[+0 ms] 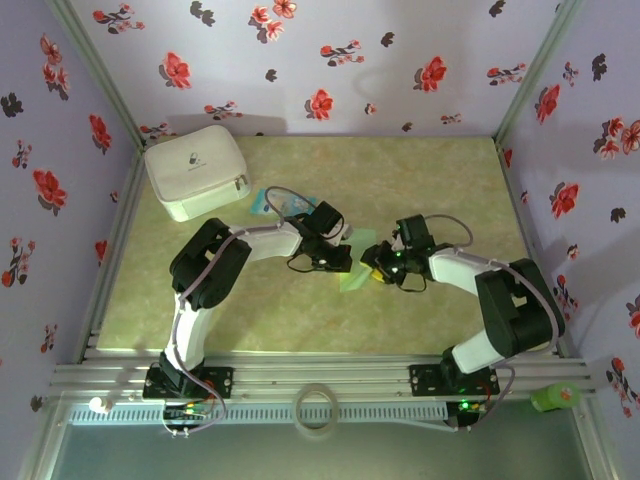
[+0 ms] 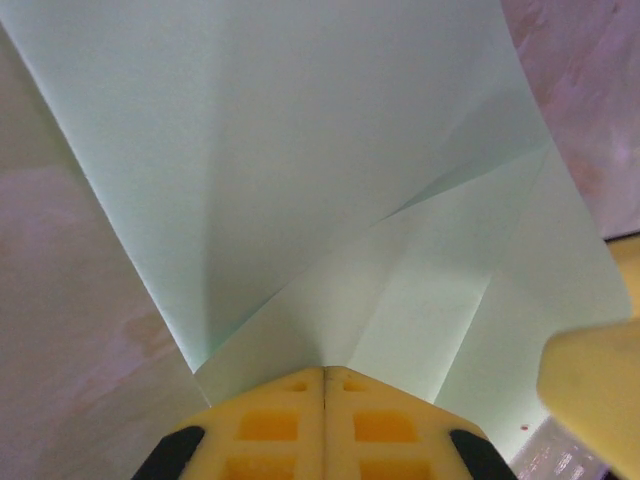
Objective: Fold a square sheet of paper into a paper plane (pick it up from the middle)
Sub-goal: Turn over the paper at the center of the table.
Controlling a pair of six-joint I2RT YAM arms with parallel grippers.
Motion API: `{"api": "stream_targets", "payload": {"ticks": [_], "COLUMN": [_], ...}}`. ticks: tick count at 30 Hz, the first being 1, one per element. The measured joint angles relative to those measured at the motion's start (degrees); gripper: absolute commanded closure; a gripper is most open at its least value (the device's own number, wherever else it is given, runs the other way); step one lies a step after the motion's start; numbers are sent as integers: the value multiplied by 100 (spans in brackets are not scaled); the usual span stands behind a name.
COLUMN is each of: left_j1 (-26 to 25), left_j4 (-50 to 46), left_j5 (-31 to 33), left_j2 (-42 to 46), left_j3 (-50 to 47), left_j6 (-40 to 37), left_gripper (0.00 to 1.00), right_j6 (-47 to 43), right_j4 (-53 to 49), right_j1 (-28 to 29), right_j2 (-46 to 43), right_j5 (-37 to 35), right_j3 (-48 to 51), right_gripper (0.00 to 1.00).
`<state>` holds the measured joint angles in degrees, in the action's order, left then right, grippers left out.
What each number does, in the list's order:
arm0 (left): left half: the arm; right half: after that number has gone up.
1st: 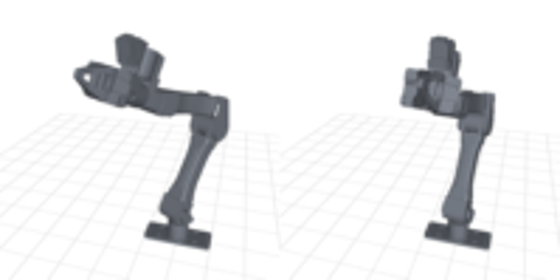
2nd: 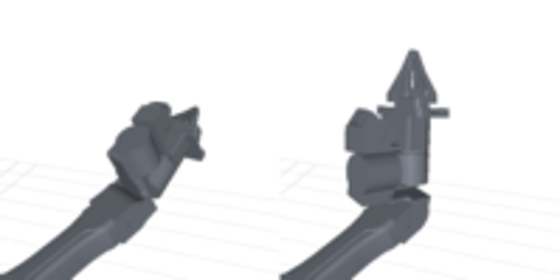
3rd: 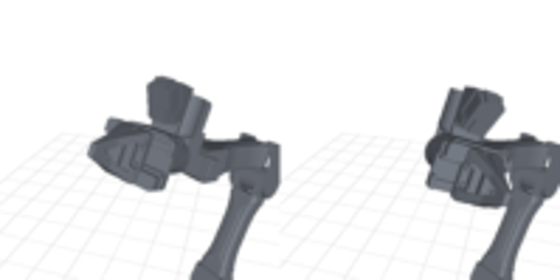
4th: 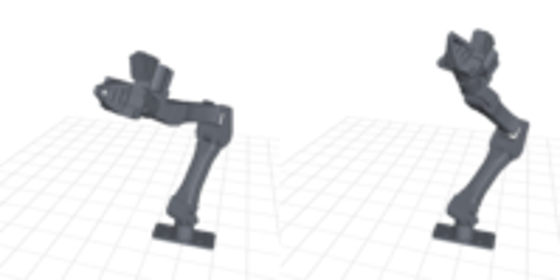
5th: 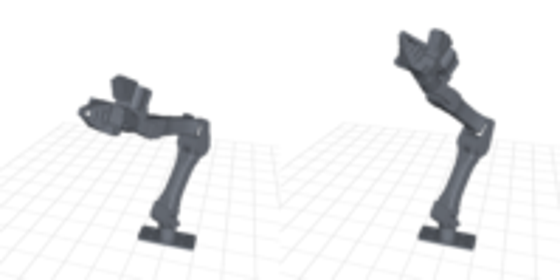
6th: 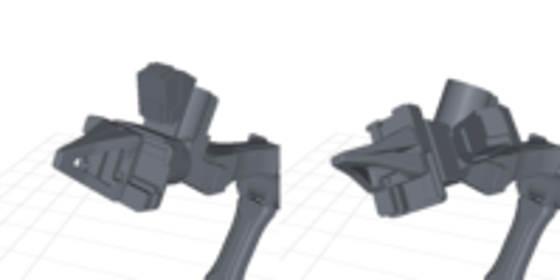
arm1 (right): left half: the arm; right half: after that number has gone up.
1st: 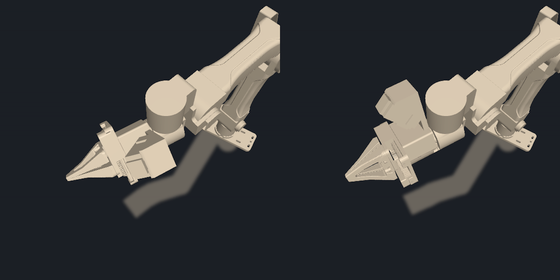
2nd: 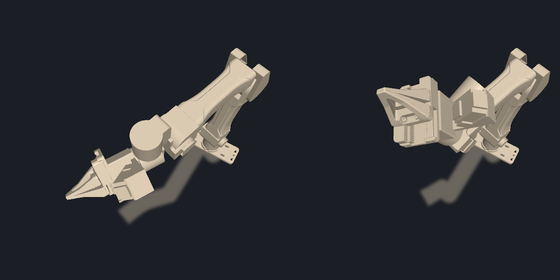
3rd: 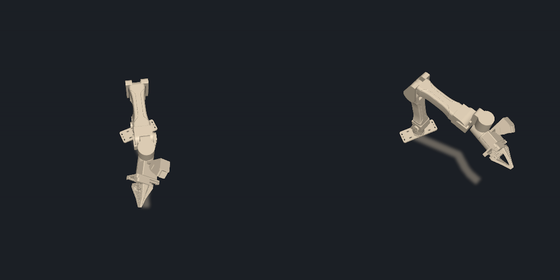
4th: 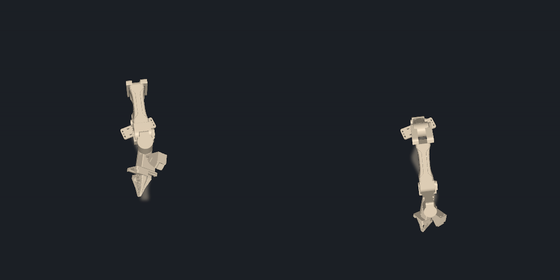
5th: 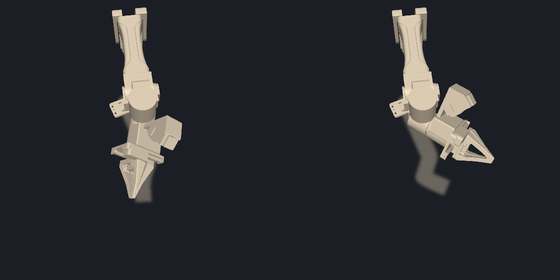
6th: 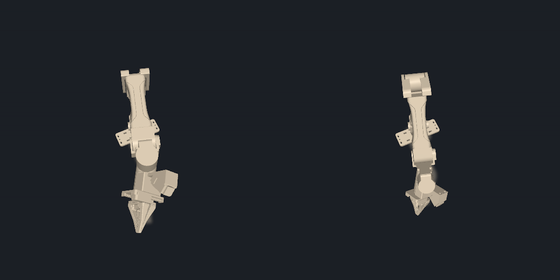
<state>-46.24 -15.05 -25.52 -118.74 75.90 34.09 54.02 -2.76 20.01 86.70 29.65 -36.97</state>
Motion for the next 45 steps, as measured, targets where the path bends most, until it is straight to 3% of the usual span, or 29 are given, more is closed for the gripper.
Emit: {"api": "stream_targets", "payload": {"ticks": [13,22,37,41,45], "left_j1": [0,0,0,0,0], "left_j4": [0,-2,0,0,0], "left_j5": [0,0,0,4,7], "left_j2": [0,0,0,11,20], "left_j3": [0,0,0,0,0], "left_j6": [2,2,46,136,195], "left_gripper": [98,98,97,96,95], "right_j6": [4,2,-85,-177,-326], "right_j4": [560,922,1311,1327,1320], "right_j1": [-444,-553,-590,-614,-625], "right_j2": [494,614,848,848,846], "right_j5": [284,343,509,533,533], "right_j3": [-109,-70,81,94,94], "right_gripper": [60,73,85,86,81]}}
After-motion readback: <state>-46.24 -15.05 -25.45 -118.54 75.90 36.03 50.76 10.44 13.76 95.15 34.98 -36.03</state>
